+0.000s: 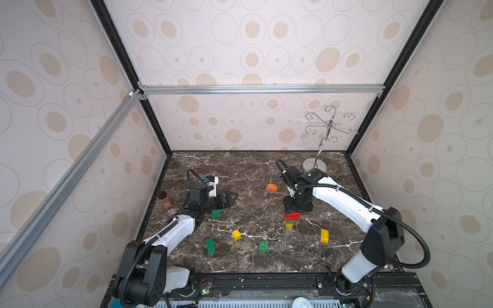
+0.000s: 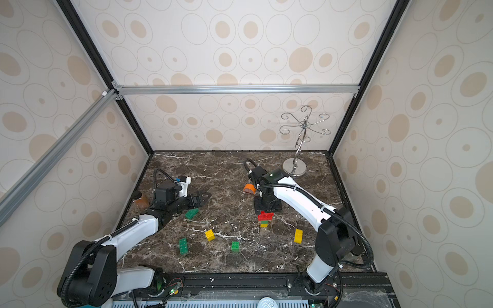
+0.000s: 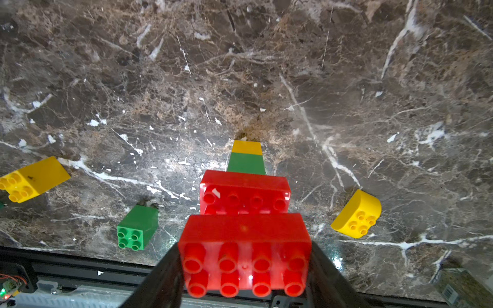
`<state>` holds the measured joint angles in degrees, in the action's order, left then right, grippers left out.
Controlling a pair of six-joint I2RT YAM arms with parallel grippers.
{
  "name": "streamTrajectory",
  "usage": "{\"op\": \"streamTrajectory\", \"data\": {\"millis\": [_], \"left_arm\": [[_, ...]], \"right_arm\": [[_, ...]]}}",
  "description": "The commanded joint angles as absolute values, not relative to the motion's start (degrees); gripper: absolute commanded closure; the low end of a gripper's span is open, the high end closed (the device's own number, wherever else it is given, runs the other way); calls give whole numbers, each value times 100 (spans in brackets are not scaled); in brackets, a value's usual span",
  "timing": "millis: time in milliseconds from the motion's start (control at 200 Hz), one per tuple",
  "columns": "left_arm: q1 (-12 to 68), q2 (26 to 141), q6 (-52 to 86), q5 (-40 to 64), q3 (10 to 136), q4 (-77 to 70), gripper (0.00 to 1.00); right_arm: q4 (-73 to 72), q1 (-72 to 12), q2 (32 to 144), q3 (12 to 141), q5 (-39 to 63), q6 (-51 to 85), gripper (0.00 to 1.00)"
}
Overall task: Assemble an ice cream with lego
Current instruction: Assemble the lego brick with the lego brick.
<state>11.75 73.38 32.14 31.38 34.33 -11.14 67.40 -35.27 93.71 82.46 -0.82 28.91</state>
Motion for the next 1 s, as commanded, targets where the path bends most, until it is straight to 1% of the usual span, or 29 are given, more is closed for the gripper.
{"op": "streamTrajectory", "data": {"millis": [0,995], "left_arm": [[1213,7354,3203,3084,3673,-1152,0],[1213,7339,3139,3021,3680,-1067,0]], "right_arm": [[6724,-3507,9294,8183,2,2986,58],[6495,-3472,9674,7915,-1,3150,59]]}}
